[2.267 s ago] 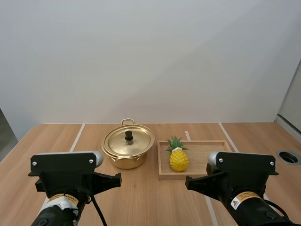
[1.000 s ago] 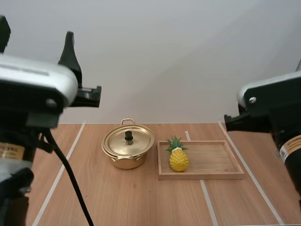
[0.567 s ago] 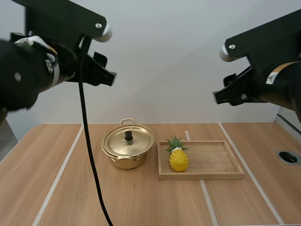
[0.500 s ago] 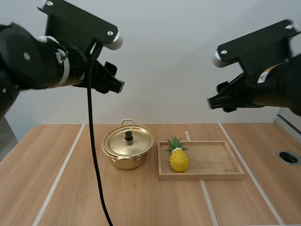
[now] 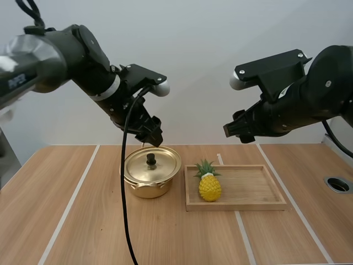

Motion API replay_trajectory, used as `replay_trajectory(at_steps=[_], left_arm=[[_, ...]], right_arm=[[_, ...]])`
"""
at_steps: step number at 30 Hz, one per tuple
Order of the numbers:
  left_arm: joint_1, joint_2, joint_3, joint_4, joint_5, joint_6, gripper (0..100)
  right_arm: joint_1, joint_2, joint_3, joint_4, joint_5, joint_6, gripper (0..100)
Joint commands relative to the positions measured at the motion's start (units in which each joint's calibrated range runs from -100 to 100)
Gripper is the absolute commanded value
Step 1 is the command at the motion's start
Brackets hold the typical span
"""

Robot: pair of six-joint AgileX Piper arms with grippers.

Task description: Open the pot, put the pineapple inside, and close it

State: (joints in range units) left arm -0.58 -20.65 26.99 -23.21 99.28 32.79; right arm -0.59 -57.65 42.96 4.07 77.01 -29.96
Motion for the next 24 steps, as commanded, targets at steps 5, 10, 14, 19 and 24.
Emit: replay_trajectory(at_steps=[5,10,14,19,24], left_arm=[[-0.15,8.8,-1.5,0.1,0.7,0.4,100],[-0.15,15.1,-2.8,0.1,0.7,1.5,100],[-0.15,18.6,-5.0,1.3,0.7,1.7,100],[-0.15,21.2,-6.9,2.5,0.7,1.7,100],[-0.15,22.6,-7.0,2.5,-3.5,3.2,100]], right_arm=[[-0.3,-0.3,-0.5,0.3,0.6,-0.3,100],[-0.3,-0.3,-0.5,0.3,0.2,-0.3,100],[-0.3,-0.3,-0.5,0.3,0.2,-0.3,100],[-0.3,-0.3,-0.5,0.3,-1.1,-0.3,100],[-0.3,-0.3,-0.5,0.3,-2.1,-0.3,100]])
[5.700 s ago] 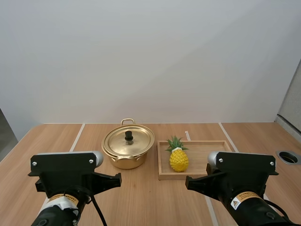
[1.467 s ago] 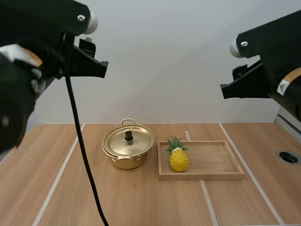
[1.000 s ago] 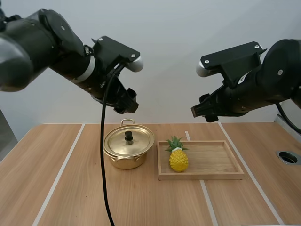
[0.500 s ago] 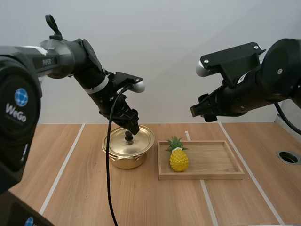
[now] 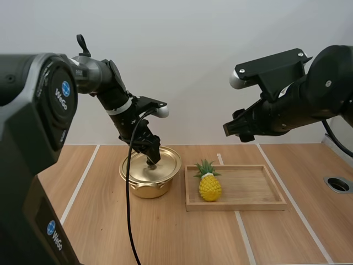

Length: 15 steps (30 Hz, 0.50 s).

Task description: Open the pot, put the pineapple inside, and close it

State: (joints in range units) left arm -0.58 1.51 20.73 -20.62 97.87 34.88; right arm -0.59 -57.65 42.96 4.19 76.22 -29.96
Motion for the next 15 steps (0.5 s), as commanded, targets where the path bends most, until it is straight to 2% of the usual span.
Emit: replay_trajectory(at_steps=[1,7,15], left_arm=[[-0.15,0.6,-0.7,-0.3,-3.1,1.5,100],[-0.15,3.1,-1.9,-0.5,-4.0,2.1,100],[-0.15,5.7,-1.9,-4.5,-3.9,4.5,100]], right_arm=[[-0.3,-0.3,-0.5,0.2,-1.4,-0.3,100],[-0.3,-0.3,-0.5,0.2,-1.6,-0.3,100],[-0.3,-0.3,-0.5,0.2,-1.6,-0.3,100]])
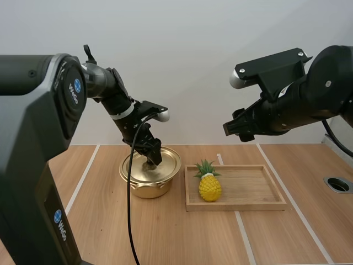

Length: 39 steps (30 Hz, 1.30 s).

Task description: Open the pot, put the pineapple inside, and close it

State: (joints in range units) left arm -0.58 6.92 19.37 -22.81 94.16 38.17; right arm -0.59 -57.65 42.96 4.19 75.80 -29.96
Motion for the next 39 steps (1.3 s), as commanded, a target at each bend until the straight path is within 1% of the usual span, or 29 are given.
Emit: replay_trajectory(at_steps=[1,5,12,13,14,16,18,19,25,31,36,39], left_arm=[[-0.15,0.5,-0.5,-2.9,-0.2,1.5,100],[-0.15,1.0,-0.5,-3.5,-2.2,1.7,100],[-0.15,2.9,-0.5,-1.8,-2.4,1.0,100],[-0.15,3.0,-0.5,-1.8,-2.8,0.7,94],[-0.15,3.0,-0.5,-1.8,-3.3,0.6,82],[-0.15,3.0,-0.5,-1.8,-4.9,0.2,51],[-0.15,3.0,-0.5,-1.8,-6.5,0.0,14],[-0.15,2.9,-0.5,-1.8,-7.3,-0.2,0],[-0.15,0.3,-0.8,-2.0,-9.6,0.0,0],[-0.15,-4.8,-5.7,-2.8,-6.5,0.0,0],[-0.15,-10.8,-12.0,-6.4,-8.2,-0.3,0],[-0.15,-15.6,-15.8,-10.6,-17.0,-1.4,0]], right_arm=[[-0.3,-0.3,-0.5,0.2,-1.2,-0.3,100],[-0.3,-0.3,-0.5,0.2,-1.2,-0.4,100],[-0.3,-0.3,-0.5,0.2,-1.2,-0.5,100],[-0.3,-0.3,-0.5,0.2,-1.2,-0.5,100],[-0.3,-0.3,-0.5,0.2,-1.2,-0.5,100],[-0.3,-0.3,-0.5,0.2,-1.2,-0.5,100],[-0.3,-0.3,-0.5,0.2,-1.2,-0.5,100],[-0.3,-0.3,-0.5,0.2,-1.2,-0.5,100],[-0.3,-0.3,-0.5,0.2,-1.5,-0.5,100],[-0.3,-0.2,-0.5,0.7,-1.8,-0.5,100],[-0.3,-0.2,-0.5,0.7,-1.9,-0.5,100],[-0.3,-0.2,-0.5,0.7,-2.5,-0.5,100]])
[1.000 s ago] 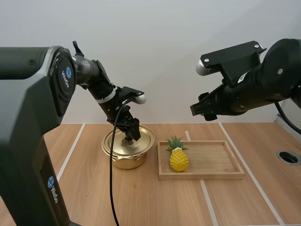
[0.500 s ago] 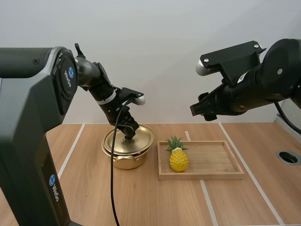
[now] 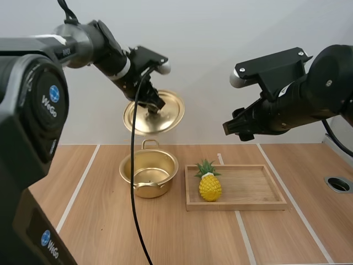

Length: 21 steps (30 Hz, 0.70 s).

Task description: Open the pot, put the pineapple inside, and close it

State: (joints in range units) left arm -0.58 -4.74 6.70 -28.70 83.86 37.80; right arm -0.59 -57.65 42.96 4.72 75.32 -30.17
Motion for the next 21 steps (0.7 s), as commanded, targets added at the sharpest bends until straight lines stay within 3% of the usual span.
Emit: replay_trajectory(at_steps=[1,5,8,12,21], left_arm=[[-0.15,-6.3,-4.4,-7.1,-13.8,-2.0,0],[-0.15,-15.1,-5.5,-17.2,-49.4,-2.5,0],[-0.15,-20.8,-7.3,-28.7,-75.2,1.4,0],[-0.15,-24.8,-14.1,-30.2,-83.3,3.4,0],[-0.15,-28.9,-30.3,-33.2,-83.9,3.2,0]], right_arm=[[-0.3,-0.2,-0.5,0.2,-2.3,-0.3,100],[-0.3,-0.2,-0.5,0.3,-2.4,-0.3,100],[-0.3,-0.2,-0.5,2.2,-3.3,-0.3,100],[-0.3,1.4,-0.5,5.4,-5.4,-0.3,100],[-0.3,15.0,-0.5,8.6,-8.2,-0.4,100]])
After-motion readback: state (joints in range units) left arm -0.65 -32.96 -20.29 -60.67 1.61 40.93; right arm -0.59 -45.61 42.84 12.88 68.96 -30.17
